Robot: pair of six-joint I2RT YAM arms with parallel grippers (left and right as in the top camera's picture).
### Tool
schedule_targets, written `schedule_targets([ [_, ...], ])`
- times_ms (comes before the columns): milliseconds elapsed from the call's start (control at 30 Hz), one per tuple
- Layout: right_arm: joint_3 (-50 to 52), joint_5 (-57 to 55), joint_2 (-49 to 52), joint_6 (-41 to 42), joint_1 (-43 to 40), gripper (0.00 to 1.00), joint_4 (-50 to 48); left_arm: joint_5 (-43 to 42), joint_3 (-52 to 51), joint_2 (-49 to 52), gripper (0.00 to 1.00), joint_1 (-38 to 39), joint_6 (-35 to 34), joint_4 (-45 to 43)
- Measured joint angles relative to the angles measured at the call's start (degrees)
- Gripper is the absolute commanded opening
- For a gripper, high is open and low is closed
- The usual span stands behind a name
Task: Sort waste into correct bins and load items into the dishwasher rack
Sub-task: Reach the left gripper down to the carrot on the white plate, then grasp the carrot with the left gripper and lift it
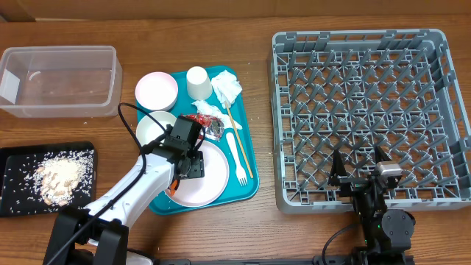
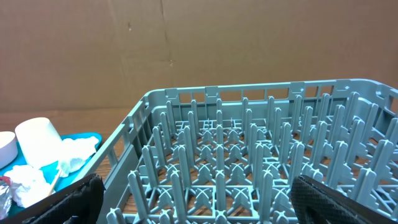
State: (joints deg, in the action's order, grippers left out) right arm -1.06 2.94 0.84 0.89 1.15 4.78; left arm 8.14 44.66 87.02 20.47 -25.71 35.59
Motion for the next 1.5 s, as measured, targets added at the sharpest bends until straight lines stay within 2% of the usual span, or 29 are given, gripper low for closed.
schedule_targets([
  [567, 0.0, 0.0, 0.0, 0.0, 0.0, 1.0, 0.0, -0.3, -1.7, 0.0, 0.72, 0.0, 0.8, -3.0],
  [733, 0.0, 0.0, 0.0, 0.0, 0.0, 1.0, 0.0, -1.6, -3.1, 0.0, 0.68, 0.0, 0.8, -4.2],
  [1100, 0.0, 0.0, 0.0, 0.0, 0.0, 1.0, 0.0, -3.7, -3.1, 0.0, 0.67, 0.0, 2.3, -4.1],
  [1300, 0.0, 0.0, 0.0, 0.0, 0.0, 1.0, 0.0, -4.1, -3.1, 0.0, 0.59, 0.0, 4.3, -4.2],
  [1500, 0.0, 0.0, 0.0, 0.0, 0.0, 1.0, 0.0, -4.5, -3.1, 0.0, 0.61, 0.0, 6.2, -4.5],
])
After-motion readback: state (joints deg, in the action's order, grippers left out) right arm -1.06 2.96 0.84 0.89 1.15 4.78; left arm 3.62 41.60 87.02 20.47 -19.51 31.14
